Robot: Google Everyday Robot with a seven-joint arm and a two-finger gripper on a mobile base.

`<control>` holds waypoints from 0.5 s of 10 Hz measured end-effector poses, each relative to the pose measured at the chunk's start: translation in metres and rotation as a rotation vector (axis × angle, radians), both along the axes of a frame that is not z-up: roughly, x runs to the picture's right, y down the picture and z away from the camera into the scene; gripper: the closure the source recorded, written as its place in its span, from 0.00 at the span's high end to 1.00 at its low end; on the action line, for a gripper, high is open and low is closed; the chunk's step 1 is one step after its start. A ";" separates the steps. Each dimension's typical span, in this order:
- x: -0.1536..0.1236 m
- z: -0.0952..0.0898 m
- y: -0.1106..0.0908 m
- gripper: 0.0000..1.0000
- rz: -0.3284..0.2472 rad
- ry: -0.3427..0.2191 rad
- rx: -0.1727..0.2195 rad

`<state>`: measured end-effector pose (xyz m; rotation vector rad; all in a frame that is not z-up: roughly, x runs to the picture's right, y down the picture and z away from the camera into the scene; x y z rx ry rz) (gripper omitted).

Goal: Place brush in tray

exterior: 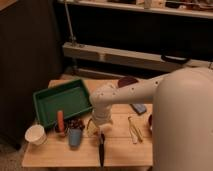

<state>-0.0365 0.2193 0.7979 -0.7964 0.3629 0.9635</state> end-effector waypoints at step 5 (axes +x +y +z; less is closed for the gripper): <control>-0.002 0.028 0.019 0.80 -0.060 0.083 -0.031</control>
